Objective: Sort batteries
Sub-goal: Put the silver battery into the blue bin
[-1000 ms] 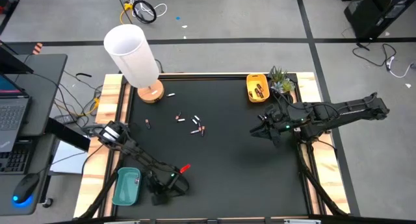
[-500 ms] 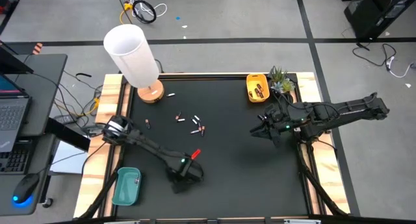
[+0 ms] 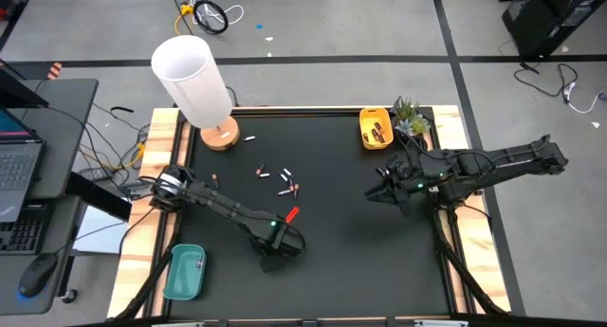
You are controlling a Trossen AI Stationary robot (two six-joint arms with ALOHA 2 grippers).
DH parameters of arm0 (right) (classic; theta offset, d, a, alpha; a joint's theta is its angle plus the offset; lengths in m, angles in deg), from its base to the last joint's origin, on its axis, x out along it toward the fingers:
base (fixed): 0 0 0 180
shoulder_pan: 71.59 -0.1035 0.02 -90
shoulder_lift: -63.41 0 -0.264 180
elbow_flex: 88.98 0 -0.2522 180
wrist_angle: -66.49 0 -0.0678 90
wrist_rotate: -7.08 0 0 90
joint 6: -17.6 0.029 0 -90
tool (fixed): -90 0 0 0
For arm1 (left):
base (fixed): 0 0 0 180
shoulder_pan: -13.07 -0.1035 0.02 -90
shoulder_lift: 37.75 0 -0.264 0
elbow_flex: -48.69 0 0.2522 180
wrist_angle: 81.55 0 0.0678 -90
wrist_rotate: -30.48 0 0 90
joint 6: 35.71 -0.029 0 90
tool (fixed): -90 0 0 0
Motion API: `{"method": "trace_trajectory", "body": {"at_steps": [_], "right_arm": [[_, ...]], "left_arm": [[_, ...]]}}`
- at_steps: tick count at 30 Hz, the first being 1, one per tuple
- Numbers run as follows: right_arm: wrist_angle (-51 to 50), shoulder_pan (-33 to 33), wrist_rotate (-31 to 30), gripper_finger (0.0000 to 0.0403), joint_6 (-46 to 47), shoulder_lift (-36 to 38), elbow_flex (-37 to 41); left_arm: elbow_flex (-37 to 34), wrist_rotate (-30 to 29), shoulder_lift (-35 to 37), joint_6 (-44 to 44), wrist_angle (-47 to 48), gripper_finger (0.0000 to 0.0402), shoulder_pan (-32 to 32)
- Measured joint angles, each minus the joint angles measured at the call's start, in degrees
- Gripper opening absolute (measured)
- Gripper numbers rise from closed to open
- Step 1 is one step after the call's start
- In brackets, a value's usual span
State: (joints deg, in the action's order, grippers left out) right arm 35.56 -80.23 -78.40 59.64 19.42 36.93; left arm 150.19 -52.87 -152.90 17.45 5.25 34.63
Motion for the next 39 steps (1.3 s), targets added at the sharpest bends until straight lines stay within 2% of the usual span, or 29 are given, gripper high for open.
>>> {"method": "trace_trajectory", "body": {"at_steps": [7,15,22,29,34,39], "right_arm": [[-0.07,0.0,0.69,0.0085,-0.1,0.0,0.0],[-0.24,0.0,1.15,0.0085,-1.14,0.02,0.0],[-0.13,0.0,1.47,0.0085,-1.54,0.02,0.0],[-0.05,0.27,1.57,0.0085,-2.12,0.02,0.0],[-0.04,0.8,1.58,0.0085,-1.66,0.02,0.0],[-0.04,1.97,1.59,0.0085,-0.53,0.02,0.0]], "left_arm": [[4.1,3.52,3.55,-1.05,8.07,0.0029,2.82],[2.73,6.11,14.71,10.67,8.69,0.0028,8.03],[-5.66,10.21,23.51,27.24,8.19,0.0028,16.35],[-16.53,13.03,29.47,40.79,-3.58,0.0028,23.92],[-24.71,15.95,30.56,45.81,-14.03,0.0028,28.08],[-28.82,17.61,30.56,47.26,-17.91,0.0028,29.35]]}}
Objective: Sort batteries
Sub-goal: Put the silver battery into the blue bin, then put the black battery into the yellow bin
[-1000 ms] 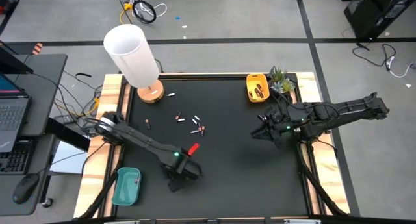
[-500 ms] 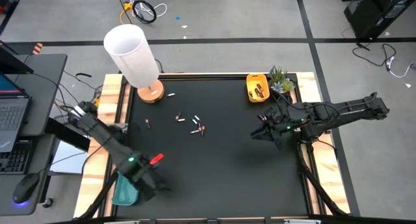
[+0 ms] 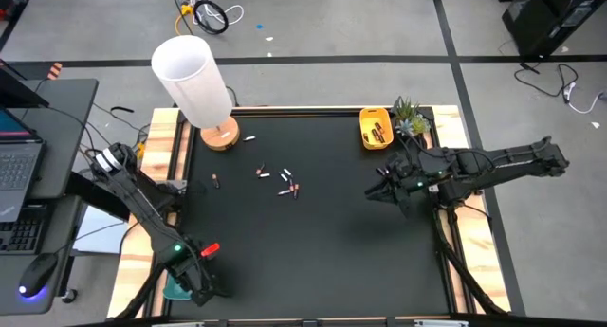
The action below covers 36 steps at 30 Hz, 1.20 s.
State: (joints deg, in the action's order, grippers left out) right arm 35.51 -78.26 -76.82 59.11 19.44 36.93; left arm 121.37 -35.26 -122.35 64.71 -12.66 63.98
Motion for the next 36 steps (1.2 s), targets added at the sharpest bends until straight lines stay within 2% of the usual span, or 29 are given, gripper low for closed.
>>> {"method": "trace_trajectory", "body": {"at_steps": [8,16,21,24,31,34,36], "right_arm": [[0.02,2.63,0.14,0.0085,0.88,0.0,0.0],[0.02,3.58,0.51,0.0085,2.04,0.0,0.0],[0.12,3.61,-2.1,0.0085,3.01,0.0,0.0],[1.27,3.72,-4.1,0.0085,4.36,0.0,0.0],[-0.07,5.75,-8.68,0.0084,7.81,-0.02,-1.09],[-6.37,6.04,-13.8,0.0082,8.5,-0.43,-4.62],[-16.71,6.47,-16.32,0.0081,8.68,-1.49,-8.32]], "left_arm": [[-2.39,-1.1,0.0,0.36,-1.75,0.0044,0.25],[-2.98,-1.58,-0.02,0.24,-0.83,0.0131,0.76],[-2.08,-1.17,0.49,-1.21,3.29,0.0144,1.17],[0.89,-5.32,2.59,-1.18,5.58,0.0136,0.41],[7.38,-21.36,6.73,-4.25,6.17,0.0123,-4.17],[9.78,-31.94,6.75,-10.37,5.65,0.0122,-7.81],[10.53,-39.29,6.75,-14.64,4.49,0.0121,-10.77]]}}
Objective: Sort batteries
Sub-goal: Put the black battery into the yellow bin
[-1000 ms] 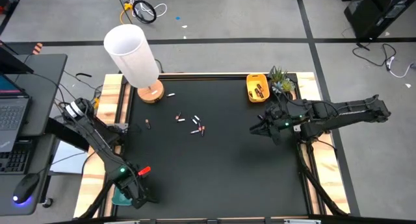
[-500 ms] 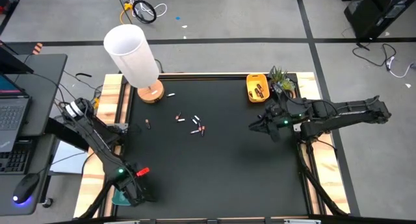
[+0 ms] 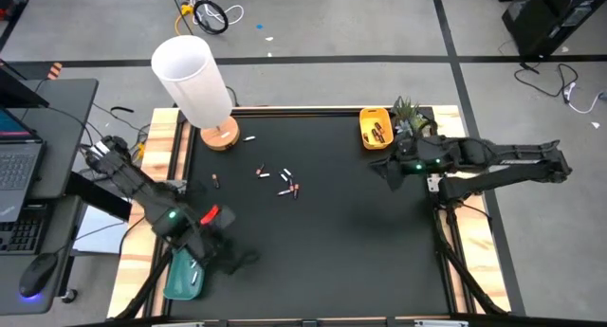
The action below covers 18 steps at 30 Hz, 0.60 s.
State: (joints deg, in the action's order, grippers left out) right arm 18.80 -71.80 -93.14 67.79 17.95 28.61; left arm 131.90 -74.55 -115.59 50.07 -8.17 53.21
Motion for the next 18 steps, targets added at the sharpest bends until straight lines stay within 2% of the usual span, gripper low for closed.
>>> {"method": "trace_trajectory", "body": {"at_steps": [4,7,10,13,18], "right_arm": [[-22.18,1.58,-0.21,0.0081,-2.43,-2.45,-5.61],[-30.58,2.45,0.82,0.0088,-2.61,-2.47,-4.32],[-31.0,3.86,3.2,0.0106,-3.01,-1.0,0.71],[-27.77,5.37,5.77,0.0125,-3.39,0.25,6.92],[-19.83,8.43,12.75,0.0138,-4.16,0.02,14.36]], "left_arm": [[-0.17,-8.62,-0.11,-7.37,-3.36,0.0121,-7.71],[-0.37,-12.75,-0.24,-13.72,-6.32,0.0121,-14.32],[-0.37,-16.14,-0.53,-21.52,-12.29,0.0121,-21.24],[-0.37,-16.67,-0.71,-28.23,-19.98,0.0121,-27.88],[-0.38,-10.31,-1.26,-34.47,-31.25,0.0121,-35.54]]}}
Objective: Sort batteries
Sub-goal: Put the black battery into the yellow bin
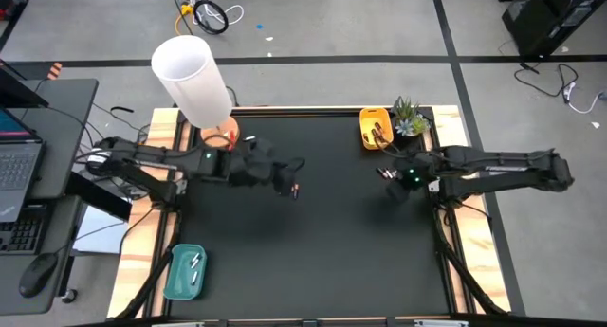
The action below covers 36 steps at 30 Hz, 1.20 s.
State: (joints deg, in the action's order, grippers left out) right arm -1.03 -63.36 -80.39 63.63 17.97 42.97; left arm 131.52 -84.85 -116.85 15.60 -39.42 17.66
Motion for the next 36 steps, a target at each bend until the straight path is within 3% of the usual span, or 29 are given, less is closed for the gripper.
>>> {"method": "trace_trajectory", "body": {"at_steps": [3,9,13,21,26,36], "right_arm": [[0.59,2.55,1.56,0.0137,-3.45,-1.67,1.79],[3.6,8.56,1.42,0.0135,-14.37,-6.7,2.04],[8.07,12.74,5.06,0.0135,-18.1,-11.5,1.71],[12.14,14.47,3.0,0.0135,-10.29,-19.36,-5.7],[21.83,14.82,0.75,0.0135,-5.65,-21.43,-6.11],[13.92,16.51,-0.58,0.0136,-7.24,-27.68,-6.02]], "left_arm": [[-0.05,3.62,-0.5,0.2,-2.57,0.0121,-3.07],[-0.04,5.25,-1.09,1.79,-5.28,0.0121,-5.16],[-0.04,7.77,-1.28,1.83,-4.42,0.0121,-7.06],[-0.04,11.33,-1.63,-8.42,-4.26,0.0121,-10.27],[-0.04,16.94,-1.63,-16.69,-3.33,0.0121,-10.97],[-0.04,25.68,-1.63,-26.63,-2.31,0.0122,-11.71]]}}
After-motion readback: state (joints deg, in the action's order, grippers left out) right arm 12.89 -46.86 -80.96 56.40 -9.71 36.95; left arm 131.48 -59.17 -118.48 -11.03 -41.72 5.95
